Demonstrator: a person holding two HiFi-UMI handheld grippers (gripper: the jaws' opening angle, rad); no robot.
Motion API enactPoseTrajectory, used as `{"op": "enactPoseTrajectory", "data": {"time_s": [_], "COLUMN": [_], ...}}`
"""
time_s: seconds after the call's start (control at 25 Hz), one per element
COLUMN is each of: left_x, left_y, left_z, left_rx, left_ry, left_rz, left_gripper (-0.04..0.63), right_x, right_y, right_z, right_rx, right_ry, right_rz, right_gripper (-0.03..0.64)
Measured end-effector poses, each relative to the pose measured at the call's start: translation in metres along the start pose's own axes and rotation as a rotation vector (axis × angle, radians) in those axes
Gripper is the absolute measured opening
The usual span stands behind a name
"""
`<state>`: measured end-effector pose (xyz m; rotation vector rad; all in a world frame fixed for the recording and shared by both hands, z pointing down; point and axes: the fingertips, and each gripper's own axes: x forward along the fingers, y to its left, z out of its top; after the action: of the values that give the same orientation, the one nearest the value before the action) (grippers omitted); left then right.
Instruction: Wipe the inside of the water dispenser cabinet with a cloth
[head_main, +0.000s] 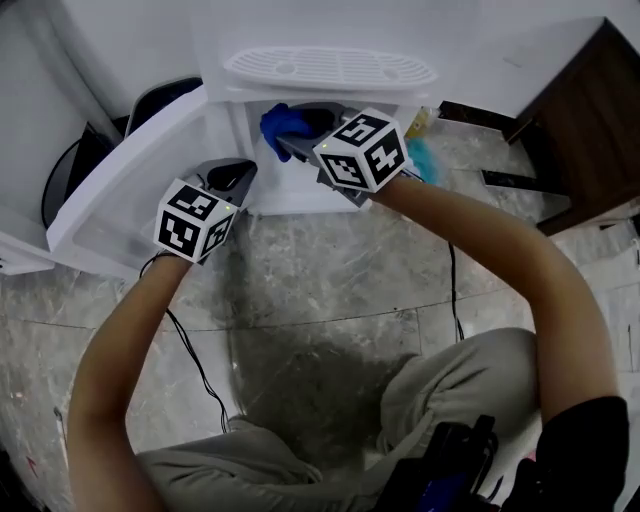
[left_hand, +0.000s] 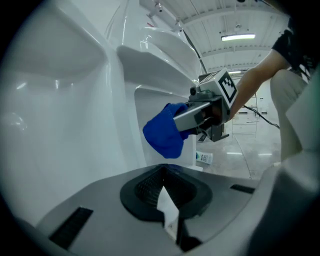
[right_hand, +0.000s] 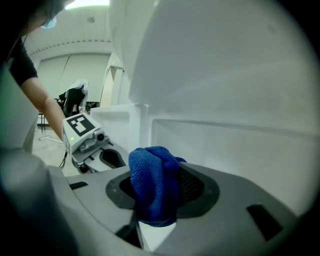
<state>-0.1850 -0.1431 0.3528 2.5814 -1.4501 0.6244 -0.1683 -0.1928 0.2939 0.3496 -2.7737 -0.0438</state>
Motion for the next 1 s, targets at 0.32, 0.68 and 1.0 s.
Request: {"op": "enactPoseTrajectory", "data": {"time_s": [0.32,0.68,1.0], "left_x": [0.015,0.027,0.033], "left_y": [-0.007,-0.016,-0.020], "left_z": [-0.011,-0.019,-0.014], "left_rx": [0.052,0.098,0.101], "left_ry": [0.048,0.103,0.112], "left_rz": [-0.018,-0.050,-0.048], "left_gripper": [0.005,0.005,0.005], "right_x": [-0.020,-0.023,-0.027], "right_y": [0.010,0.021,0.024], "right_z": [-0.055,-0.094,-0.103], "right_rx": [-0.002,-0.005,-0.029], "right_ry": [0.118,0.191,0.225], "right_rz": [0.065,0.139,0.160], "right_gripper": [0.143,0.143,0.143]}}
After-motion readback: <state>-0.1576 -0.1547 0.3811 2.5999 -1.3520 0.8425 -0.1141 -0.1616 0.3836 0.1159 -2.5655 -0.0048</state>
